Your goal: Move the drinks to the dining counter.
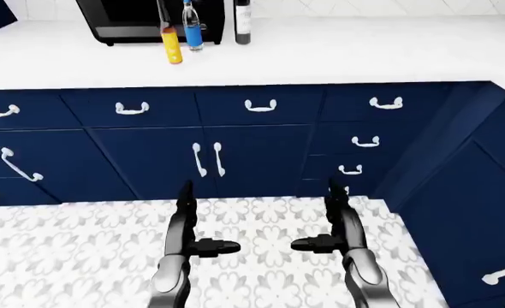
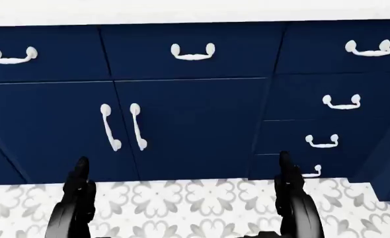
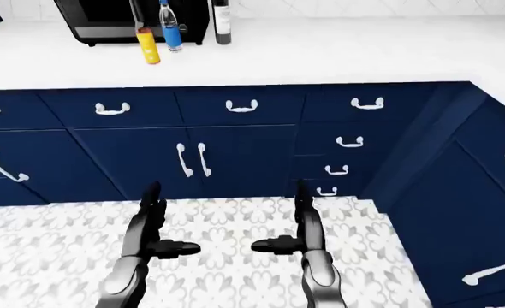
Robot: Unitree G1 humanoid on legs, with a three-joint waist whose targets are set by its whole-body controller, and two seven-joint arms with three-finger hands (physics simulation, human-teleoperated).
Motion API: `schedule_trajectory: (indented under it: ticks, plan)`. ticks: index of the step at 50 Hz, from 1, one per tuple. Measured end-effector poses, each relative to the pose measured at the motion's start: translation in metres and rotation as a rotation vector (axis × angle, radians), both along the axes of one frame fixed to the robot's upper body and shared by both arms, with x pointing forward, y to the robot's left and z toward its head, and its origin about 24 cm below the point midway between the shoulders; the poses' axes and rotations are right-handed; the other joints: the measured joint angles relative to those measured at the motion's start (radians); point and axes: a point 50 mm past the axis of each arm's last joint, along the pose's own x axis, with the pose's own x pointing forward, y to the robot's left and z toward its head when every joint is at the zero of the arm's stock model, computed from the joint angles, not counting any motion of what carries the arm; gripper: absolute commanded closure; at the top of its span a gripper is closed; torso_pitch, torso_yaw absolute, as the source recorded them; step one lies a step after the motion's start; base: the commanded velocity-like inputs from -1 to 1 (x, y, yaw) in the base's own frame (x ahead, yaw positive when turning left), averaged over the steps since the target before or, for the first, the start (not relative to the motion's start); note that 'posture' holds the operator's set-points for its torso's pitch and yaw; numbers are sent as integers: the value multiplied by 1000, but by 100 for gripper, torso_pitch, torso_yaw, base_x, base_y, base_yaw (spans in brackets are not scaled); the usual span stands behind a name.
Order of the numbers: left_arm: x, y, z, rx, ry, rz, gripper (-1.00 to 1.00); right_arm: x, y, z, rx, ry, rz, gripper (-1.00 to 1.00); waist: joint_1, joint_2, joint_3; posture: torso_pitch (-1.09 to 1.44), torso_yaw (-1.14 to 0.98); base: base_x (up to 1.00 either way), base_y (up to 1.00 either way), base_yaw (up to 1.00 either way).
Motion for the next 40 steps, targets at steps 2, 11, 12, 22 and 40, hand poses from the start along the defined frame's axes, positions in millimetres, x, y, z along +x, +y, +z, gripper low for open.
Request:
schedule_trajectory:
  ticks: [2, 11, 12, 22, 40]
  plan:
    - [-1, -1, 16, 3, -63, -9, -100, 3, -2, 12, -1, -59, -5, -100, 4, -4, -35, 0, 0, 0, 0, 0]
    - [2, -8, 26, 22, -98, -26, -100, 3, -5, 17, 12, -80, -26, -100, 8, -7, -52, 0, 0, 0, 0, 0]
    - [4, -9, 28, 24, -101, -25, -100, 3, -5, 20, 9, -81, -26, -100, 9, -6, -51, 0, 0, 0, 0, 0]
    - [16, -13, 99, 20, -252, -40, -100, 7, -3, 79, -28, -219, -9, -100, 9, -6, -77, 0, 0, 0, 0, 0]
    - [11, -6, 153, 48, -299, -10, -100, 1, 4, 123, 2, -328, 71, -100, 66, -1, -50, 0, 0, 0, 2, 72]
